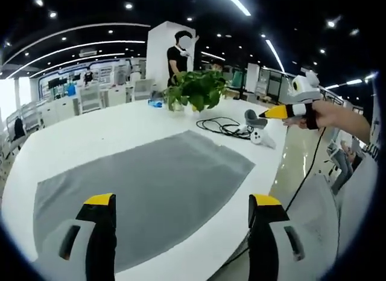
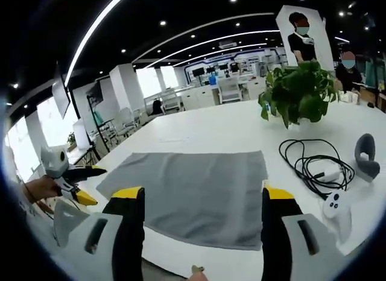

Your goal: Fold the towel on the table until its edges align and the towel forms a compact rectangular stack.

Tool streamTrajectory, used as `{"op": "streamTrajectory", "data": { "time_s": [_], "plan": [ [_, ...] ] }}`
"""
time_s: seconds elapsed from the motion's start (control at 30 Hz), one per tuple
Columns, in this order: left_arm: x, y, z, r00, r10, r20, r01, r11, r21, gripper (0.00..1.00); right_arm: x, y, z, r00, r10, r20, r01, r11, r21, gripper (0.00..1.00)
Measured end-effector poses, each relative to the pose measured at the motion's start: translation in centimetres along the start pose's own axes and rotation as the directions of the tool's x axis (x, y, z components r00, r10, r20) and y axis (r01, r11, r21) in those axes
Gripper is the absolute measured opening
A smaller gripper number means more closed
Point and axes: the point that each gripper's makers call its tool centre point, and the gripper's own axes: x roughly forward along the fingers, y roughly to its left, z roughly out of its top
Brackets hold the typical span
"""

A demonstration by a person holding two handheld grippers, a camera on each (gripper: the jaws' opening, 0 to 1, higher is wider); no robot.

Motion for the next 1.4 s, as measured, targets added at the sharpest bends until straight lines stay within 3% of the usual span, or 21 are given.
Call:
{"op": "streamTrajectory", "data": {
  "time_s": [0.53, 0.83, 0.9, 0.93, 1.0, 1.1, 1.23, 1.4],
  "plan": [
    [6.5, -5.6, 4.0, 0.991, -0.135, 0.011, 0.134, 0.986, 0.095, 0.89, 1.3, -5.2, 3.2, 0.999, 0.032, 0.016, -0.031, 0.997, -0.075, 0.79],
    [10.3, -9.4, 5.9, 0.969, -0.246, -0.006, 0.242, 0.952, 0.189, 0.88, 2.6, -7.6, 4.7, 0.998, 0.038, 0.043, -0.034, 0.995, -0.092, 0.76],
    [11.0, -9.5, 5.9, 0.969, -0.243, -0.04, 0.245, 0.937, 0.249, 0.88, 3.1, -8.1, 4.9, 0.998, 0.036, 0.05, -0.031, 0.995, -0.092, 0.74],
    [11.7, -8.9, 6.3, 0.978, -0.204, -0.041, 0.207, 0.945, 0.253, 0.88, 3.4, -8.3, 4.9, 0.999, 0.026, 0.046, -0.022, 0.996, -0.086, 0.73],
    [12.5, -8.7, 7.5, 0.981, -0.195, -0.005, 0.191, 0.955, 0.227, 0.88, 4.1, -8.5, 5.0, 0.998, 0.026, 0.049, -0.022, 0.996, -0.09, 0.71],
    [13.4, -8.7, 8.6, 0.978, -0.205, 0.03, 0.196, 0.962, 0.192, 0.86, 5.4, -8.6, 4.9, 0.998, 0.041, 0.044, -0.038, 0.997, -0.074, 0.71],
    [14.7, -9.3, 8.7, 0.973, -0.228, 0.023, 0.218, 0.953, 0.212, 0.86, 7.0, -9.0, 5.0, 0.998, 0.05, 0.024, -0.048, 0.994, -0.096, 0.7],
    [16.5, -10.9, 9.2, 0.957, -0.288, 0.024, 0.276, 0.934, 0.226, 0.82, 8.5, -10.0, 6.0, 0.998, 0.049, 0.04, -0.045, 0.994, -0.099, 0.69]
  ]
}}
